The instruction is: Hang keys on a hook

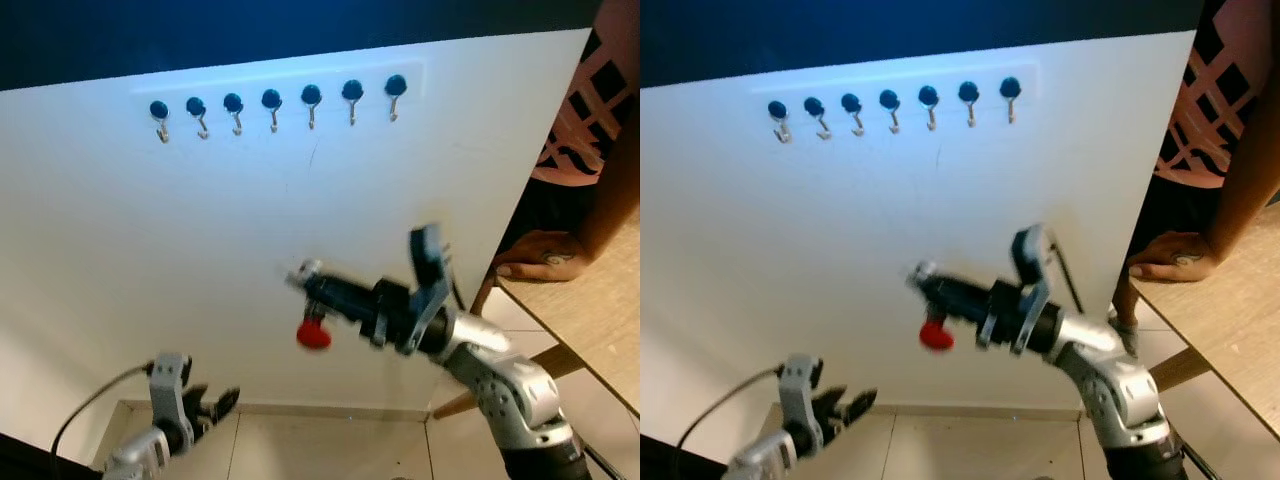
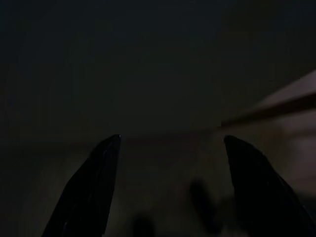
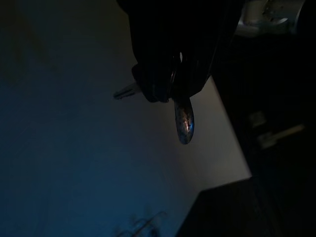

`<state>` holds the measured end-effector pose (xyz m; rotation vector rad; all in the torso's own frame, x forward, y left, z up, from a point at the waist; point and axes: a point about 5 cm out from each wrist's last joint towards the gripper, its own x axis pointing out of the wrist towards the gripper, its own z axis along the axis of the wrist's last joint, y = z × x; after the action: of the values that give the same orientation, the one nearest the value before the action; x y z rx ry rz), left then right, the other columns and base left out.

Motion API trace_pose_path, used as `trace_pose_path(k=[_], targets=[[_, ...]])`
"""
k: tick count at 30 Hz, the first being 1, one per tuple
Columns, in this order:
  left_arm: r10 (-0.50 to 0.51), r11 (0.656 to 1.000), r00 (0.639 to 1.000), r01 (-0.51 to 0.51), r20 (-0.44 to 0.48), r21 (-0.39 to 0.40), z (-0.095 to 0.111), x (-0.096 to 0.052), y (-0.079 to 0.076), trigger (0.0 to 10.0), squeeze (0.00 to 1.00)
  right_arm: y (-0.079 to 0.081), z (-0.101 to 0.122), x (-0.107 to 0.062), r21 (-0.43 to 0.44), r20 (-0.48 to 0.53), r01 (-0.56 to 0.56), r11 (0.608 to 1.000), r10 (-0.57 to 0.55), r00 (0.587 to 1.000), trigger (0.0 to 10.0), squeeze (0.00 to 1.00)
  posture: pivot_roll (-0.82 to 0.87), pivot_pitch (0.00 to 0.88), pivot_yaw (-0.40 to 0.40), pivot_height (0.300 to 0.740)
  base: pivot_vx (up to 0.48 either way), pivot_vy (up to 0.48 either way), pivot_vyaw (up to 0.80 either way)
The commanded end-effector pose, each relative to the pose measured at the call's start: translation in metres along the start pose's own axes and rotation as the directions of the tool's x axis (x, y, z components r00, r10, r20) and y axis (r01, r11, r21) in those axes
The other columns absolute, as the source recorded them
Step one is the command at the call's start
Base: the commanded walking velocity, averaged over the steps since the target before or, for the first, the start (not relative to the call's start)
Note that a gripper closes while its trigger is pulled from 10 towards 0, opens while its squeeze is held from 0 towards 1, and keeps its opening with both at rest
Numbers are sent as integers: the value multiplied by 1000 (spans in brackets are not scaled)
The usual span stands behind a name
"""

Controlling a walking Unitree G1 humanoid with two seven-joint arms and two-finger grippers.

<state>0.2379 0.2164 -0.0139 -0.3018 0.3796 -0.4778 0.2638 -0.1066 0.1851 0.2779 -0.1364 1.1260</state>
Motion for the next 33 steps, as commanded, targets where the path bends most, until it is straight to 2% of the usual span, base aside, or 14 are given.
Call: trace_pose_path(k=[1,3,4,7,11,13,15,16,18,19,22,24,29,33], targets=[[-41,999,996,38,84,35,23,-5,10,10000,0,-3,4,1,8,42,19,1000,-19,999,10000,0,-173,67,98,740,0,0,0],[-85,996,988,81,126,41,33,-3,9,10000,0,-5,5,1,11,52,28,1000,-28,998,10000,0,-173,67,98,740,0,0,0],[-214,977,954,204,210,70,54,0,4,10000,0,-6,7,0,14,64,26,1000,-27,998,10000,0,-171,60,93,740,0,0,0],[-311,950,906,296,289,95,72,-1,1,10000,0,-6,8,-1,17,65,15,1000,-16,998,10000,0,-171,57,90,740,0,0,0],[-566,820,739,552,365,151,100,-19,-14,10000,0,-5,7,-6,17,42,-14,1000,13,999,10000,0,-173,48,89,740,0,0,0],[-598,795,708,585,374,163,105,-23,-17,10000,0,-5,7,-7,17,41,-15,1000,14,999,10000,0,-173,48,89,740,0,0,0],[-709,695,597,682,376,227,120,-37,-33,10000,0,-7,11,-11,18,50,-11,1000,10,999,10000,0,-173,52,90,740,0,0,0],[-709,695,597,682,376,227,120,-37,-33,10000,0,-7,11,-11,18,50,-11,1000,10,999,10000,0,-173,52,90,740,0,0,0],[-779,615,502,730,376,299,136,-48,-50,10000,0,-9,16,-15,17,69,-11,1000,10,998,10000,0,-173,54,92,740,0,0,0],[-779,615,502,730,376,299,136,-48,-50,10000,0,-9,16,-15,17,69,-11,1000,10,998,10000,0,-173,54,92,740,0,0,0],[-814,567,423,729,399,383,155,-61,-69,10000,0,-11,25,-20,11,100,-9,1000,8,995,10000,0,-176,61,89,740,0,0,0],[-837,537,398,729,375,425,163,-66,-84,10000,0,-9,40,-23,47,201,-56,997,46,979,10000,0,-168,66,80,740,0,0,0],[-861,499,368,740,350,451,168,-70,-96,10000,0,-4,55,-28,75,318,-145,987,114,941,10000,0,-160,66,74,740,0,0,0],[-871,483,361,754,333,445,170,-69,-104,10000,0,-23,63,-32,99,402,-48,994,4,916,10000,0,-154,66,80,740,0,0,0]])
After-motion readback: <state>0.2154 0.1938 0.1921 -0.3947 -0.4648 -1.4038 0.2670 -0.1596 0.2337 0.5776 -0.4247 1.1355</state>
